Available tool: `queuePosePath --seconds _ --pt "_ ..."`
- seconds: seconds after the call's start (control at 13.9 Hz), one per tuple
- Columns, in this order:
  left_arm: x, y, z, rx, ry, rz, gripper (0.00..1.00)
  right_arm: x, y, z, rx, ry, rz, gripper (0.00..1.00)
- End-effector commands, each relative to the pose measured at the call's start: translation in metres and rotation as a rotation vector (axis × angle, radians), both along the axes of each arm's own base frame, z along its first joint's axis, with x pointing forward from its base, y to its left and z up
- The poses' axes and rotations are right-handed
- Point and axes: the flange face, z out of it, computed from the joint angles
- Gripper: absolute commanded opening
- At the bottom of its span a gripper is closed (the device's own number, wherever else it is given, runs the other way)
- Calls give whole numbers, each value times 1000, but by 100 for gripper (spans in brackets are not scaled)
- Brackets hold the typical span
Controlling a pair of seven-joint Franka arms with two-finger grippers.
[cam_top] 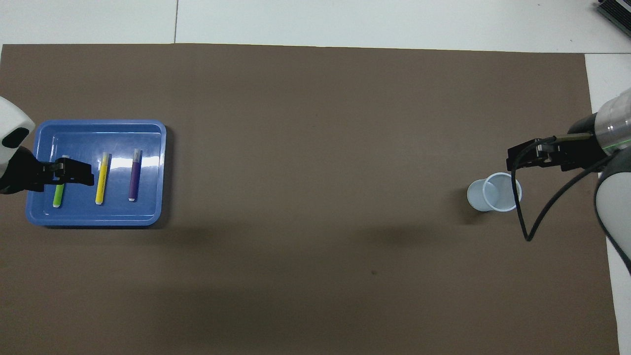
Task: Transfer and insert pens with both arms
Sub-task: 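Move the left gripper over the purple pen in the tray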
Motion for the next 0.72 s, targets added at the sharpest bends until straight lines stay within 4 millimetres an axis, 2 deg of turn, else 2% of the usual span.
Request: queuePosePath --seconds 0.0,0.65 --pt "-7 0 -19 -10 -23 5 100 -4 -1 4 0 -1 -18 100" --pt "21 0 -91 -12 -39 3 98 -4 -1 4 0 -3 -18 100"
